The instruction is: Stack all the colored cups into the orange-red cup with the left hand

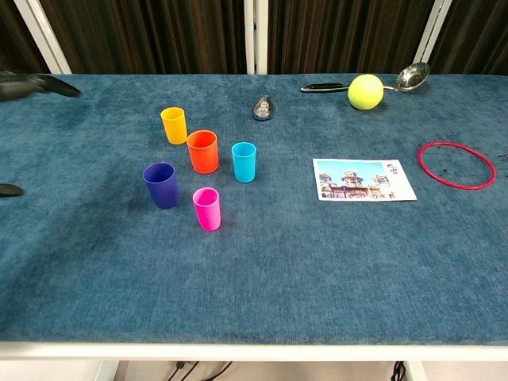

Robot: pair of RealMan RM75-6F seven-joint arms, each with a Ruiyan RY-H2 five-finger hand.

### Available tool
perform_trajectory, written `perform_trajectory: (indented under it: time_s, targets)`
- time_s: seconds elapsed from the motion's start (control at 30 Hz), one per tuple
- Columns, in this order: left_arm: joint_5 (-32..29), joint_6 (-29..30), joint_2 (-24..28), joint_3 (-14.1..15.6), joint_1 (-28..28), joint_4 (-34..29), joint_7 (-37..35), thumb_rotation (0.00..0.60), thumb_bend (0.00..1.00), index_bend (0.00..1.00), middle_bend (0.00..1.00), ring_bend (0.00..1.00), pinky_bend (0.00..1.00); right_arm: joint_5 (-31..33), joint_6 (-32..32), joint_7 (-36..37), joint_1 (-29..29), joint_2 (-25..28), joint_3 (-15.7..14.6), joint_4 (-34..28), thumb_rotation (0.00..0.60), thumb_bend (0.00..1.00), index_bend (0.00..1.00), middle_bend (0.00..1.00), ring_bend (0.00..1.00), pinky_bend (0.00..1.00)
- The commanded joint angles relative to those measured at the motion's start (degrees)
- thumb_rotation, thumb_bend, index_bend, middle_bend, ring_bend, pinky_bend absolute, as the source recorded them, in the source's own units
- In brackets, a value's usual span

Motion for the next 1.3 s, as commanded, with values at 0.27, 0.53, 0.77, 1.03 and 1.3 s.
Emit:
perform_trajectory:
  time_s: [0.27, 0.53, 0.77, 1.03, 1.3]
  targets:
    - [-3.74, -6.08, -7.98, -1.31, -6.35, 6.37, 0.23, 0.600, 0.19, 0.13, 0.12, 0.04, 0.05, 0.50, 0.18, 1.54, -0.69, 0.64, 0.00, 0.33, 0.600, 0.33, 0.00, 0.00, 0.00, 0.00]
    - [-4.52, -7.79, -11.10, -1.36, -9.05, 9.31, -1.03, 0.600, 0.22, 0.17, 0.14, 0.08, 0.05, 0.89, -0.08, 1.36, -0.78, 0.45, 0.13, 0.62, 0.600, 0.33, 0.00, 0.00, 0.00, 0.00]
    - [-4.58, -8.51, -12.96, -1.36, -11.04, 11.44, -1.48, 0.600, 0.24, 0.21, 0.19, 0.16, 0.05, 1.37, -0.01, 1.47, -1.05, 0.23, 0.28, 1.11, 0.600, 0.33, 0.00, 0.00, 0.00, 0.00]
    - [-4.63, -10.11, -15.65, -1.16, -13.49, 14.18, -3.12, 0.600, 0.26, 0.25, 0.22, 0.23, 0.06, 1.76, -0.50, 1.57, -1.05, 0.17, 0.36, 1.47, 0.600, 0.33, 0.00, 0.00, 0.00, 0.00]
    - [-5.37, -10.31, -17.56, -1.03, -14.87, 16.59, -2.54, 0.600, 0.28, 0.31, 0.30, 0.33, 0.08, 2.44, -1.05, 2.27, -1.10, 0.14, 0.53, 2.18, 0.600, 0.33, 0.00, 0.00, 0.00, 0.00]
